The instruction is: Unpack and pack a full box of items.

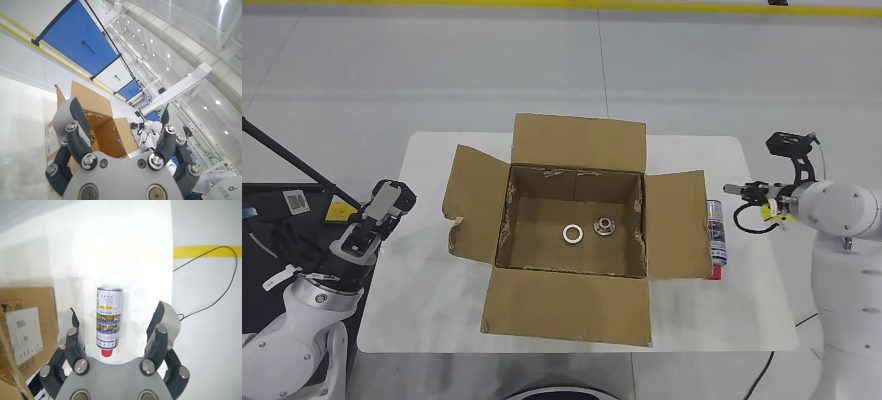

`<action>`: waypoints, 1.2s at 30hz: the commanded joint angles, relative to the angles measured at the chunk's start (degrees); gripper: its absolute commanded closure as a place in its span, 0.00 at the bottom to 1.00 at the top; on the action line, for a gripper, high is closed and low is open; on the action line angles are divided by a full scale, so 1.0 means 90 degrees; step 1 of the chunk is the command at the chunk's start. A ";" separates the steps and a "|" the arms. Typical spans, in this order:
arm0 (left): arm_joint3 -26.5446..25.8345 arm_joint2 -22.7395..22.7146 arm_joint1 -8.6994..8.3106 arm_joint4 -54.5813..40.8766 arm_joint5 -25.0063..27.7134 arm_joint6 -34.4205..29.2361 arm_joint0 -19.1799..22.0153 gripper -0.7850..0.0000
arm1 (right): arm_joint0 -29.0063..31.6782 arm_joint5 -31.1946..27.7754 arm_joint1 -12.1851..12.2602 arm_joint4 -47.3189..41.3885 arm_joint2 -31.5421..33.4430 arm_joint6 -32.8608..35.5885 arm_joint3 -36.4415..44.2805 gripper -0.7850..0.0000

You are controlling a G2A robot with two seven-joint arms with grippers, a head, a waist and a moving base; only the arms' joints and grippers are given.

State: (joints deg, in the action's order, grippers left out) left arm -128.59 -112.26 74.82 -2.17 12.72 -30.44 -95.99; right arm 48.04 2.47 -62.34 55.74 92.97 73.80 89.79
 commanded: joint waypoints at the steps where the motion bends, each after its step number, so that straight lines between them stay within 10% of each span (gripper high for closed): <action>1: 0.0000 0.0000 0.0000 0.0000 0.0000 0.0000 0.0000 0.00 | 0.0044 0.0224 -0.0005 -0.0069 0.0064 -0.0388 0.0446 0.00; 10: 0.0000 0.0000 0.0000 0.0000 0.0000 0.0000 0.0000 0.00 | 0.0024 0.0152 -0.0145 -0.1471 -0.0972 -0.1014 0.2164 0.00; 17: 0.0000 0.0000 0.0000 0.0000 0.0000 0.0000 0.0000 0.00 | -0.0575 -0.0129 -0.0305 -0.1569 -0.2729 -0.0632 0.1957 0.41; 25: 0.0000 0.0000 0.0000 0.0000 0.0000 0.0000 0.0000 0.00 | -0.1129 -0.0276 -0.0500 -0.1321 -0.4086 -0.0198 0.1065 0.51; 36: 0.0000 0.0000 0.0000 0.0000 0.0000 0.0000 0.0000 0.00 | -0.1549 -0.0265 -0.0802 -0.0536 -0.5461 0.0056 -0.0010 0.41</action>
State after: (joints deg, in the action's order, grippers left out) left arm -128.59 -112.26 74.82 -2.17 12.72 -30.44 -95.99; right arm 34.48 -0.07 -69.32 50.85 44.45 74.17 91.05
